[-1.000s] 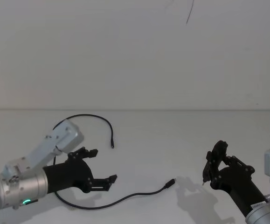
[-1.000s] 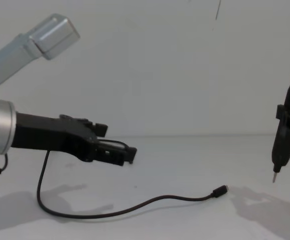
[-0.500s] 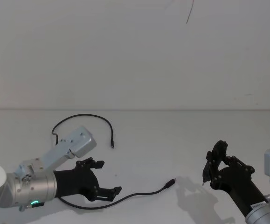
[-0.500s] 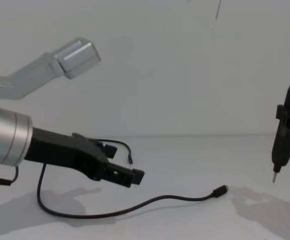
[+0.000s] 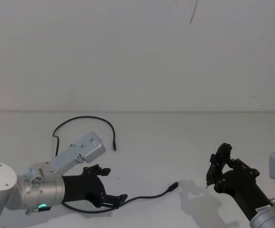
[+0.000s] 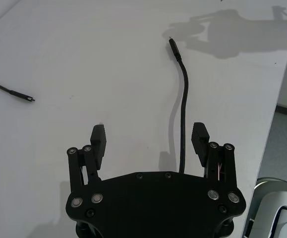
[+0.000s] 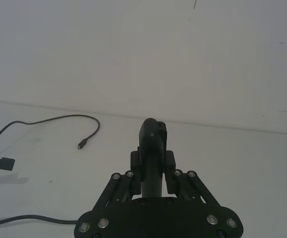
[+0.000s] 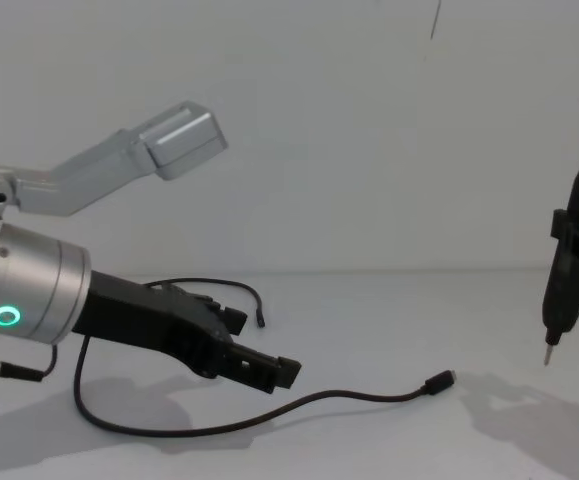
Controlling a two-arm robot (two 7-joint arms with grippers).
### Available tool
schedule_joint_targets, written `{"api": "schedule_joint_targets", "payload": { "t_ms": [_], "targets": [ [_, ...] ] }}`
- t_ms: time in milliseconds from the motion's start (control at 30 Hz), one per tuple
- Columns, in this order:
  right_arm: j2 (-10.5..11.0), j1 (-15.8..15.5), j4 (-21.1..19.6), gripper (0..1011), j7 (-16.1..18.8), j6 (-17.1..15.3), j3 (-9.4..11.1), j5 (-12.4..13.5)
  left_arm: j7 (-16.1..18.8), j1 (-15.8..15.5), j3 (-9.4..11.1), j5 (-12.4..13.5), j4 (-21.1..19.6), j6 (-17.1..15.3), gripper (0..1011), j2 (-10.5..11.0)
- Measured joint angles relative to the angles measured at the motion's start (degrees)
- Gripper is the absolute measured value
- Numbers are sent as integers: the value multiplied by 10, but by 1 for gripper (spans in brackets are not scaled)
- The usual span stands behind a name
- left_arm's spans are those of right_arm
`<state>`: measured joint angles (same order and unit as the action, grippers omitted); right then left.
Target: Pick up the data cable with the one hand.
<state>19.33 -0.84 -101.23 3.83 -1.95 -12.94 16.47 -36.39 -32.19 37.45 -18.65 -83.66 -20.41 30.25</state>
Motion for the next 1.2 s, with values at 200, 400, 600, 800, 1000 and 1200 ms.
{"api": "schedule_joint_targets", "payload": {
  "t_ms": [200, 400, 600, 800, 1000, 1200],
  "targets": [
    [0, 0, 0, 263, 0, 0, 0, 0, 1, -9, 6, 7, 13, 0, 1000, -9],
    [0, 0, 0, 263, 0, 0, 0, 0, 3, -16, 11, 15, 25, 2, 1001, -18],
    [0, 0, 0, 263, 0, 0, 0, 0, 3, -22, 17, 22, 36, 7, 1001, -27],
    [0, 0, 0, 263, 0, 0, 0, 0, -1, -24, 21, 27, 41, 11, 1000, -33],
    [0, 0, 0, 263, 0, 0, 0, 0, -5, -24, 24, 31, 41, 13, 1000, -37],
    [0, 0, 0, 263, 0, 0, 0, 0, -7, -23, 26, 36, 41, 14, 1000, -40]
  ]
}}
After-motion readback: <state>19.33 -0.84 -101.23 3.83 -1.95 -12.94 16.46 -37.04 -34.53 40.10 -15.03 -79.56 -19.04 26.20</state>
